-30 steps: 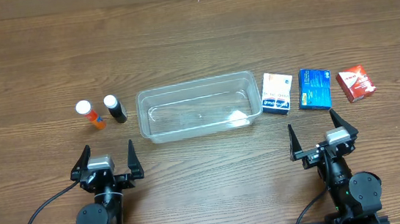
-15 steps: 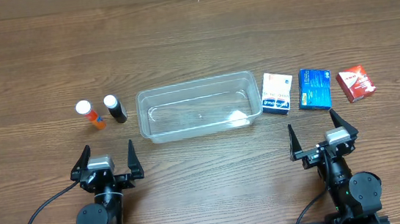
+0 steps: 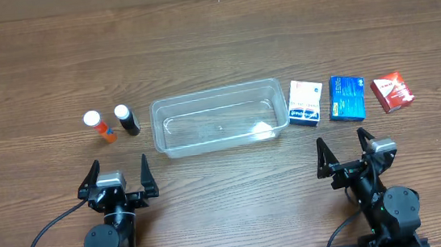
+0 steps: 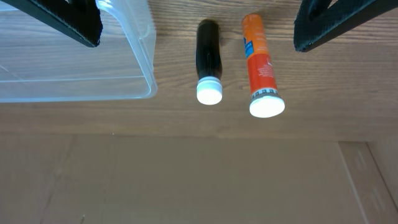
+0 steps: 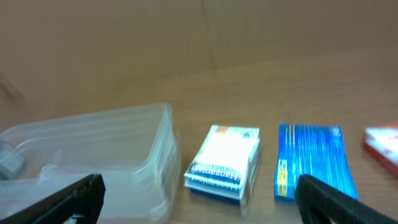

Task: Pack container
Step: 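Reach right gripper to the white Hansaplast box and grasp it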

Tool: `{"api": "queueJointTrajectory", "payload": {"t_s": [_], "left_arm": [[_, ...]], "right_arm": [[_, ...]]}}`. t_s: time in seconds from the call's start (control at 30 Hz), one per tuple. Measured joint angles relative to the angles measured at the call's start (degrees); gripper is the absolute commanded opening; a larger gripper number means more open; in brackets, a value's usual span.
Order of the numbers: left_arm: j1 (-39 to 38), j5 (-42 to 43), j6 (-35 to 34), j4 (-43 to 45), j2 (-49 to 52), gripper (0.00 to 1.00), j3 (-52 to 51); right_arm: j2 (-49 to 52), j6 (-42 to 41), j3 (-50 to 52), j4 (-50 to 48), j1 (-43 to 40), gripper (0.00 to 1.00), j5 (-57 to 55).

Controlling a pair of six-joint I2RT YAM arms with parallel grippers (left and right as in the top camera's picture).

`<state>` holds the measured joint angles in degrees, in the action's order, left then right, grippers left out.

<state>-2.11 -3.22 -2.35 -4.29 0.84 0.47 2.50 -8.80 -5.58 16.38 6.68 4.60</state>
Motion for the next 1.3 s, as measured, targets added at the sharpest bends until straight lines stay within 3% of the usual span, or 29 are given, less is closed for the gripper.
{"api": "queueJointTrajectory", "payload": {"t_s": [0.17,0.43,0.5,0.67,0.87,1.3], "left_arm": [[0.0,0.0,0.0,0.0,0.0,1.00,0.0],[0.0,0.0,0.0,0.1,0.0,1.00,0.0],[0.0,0.0,0.0,0.1,0.0,1.00,0.0],[0.0,0.0,0.0,0.0,-0.1,1.00,0.0],[0.0,0.0,0.0,0.0,-0.1,1.00,0.0],[0.0,0.0,0.0,0.0,-0.1,1.00,0.0]], "right_arm": [[14.2,-2.1,-16.3,12.1,0.0,1.00,-0.6],[53.1,-3.2,-57.0,37.9,0.0,1.00,1.6],[60.5,-3.1,-64.3,39.9,-0.1,1.00,4.2],[71.5,-8.0,-68.7,37.1,-0.2,1.00,5.9],[88.7,-18.3,-68.7,35.7,-0.2,0.99,0.3],[101.6,-20.9,-68.7,29.4,-0.2,0.95,-0.9]]}}
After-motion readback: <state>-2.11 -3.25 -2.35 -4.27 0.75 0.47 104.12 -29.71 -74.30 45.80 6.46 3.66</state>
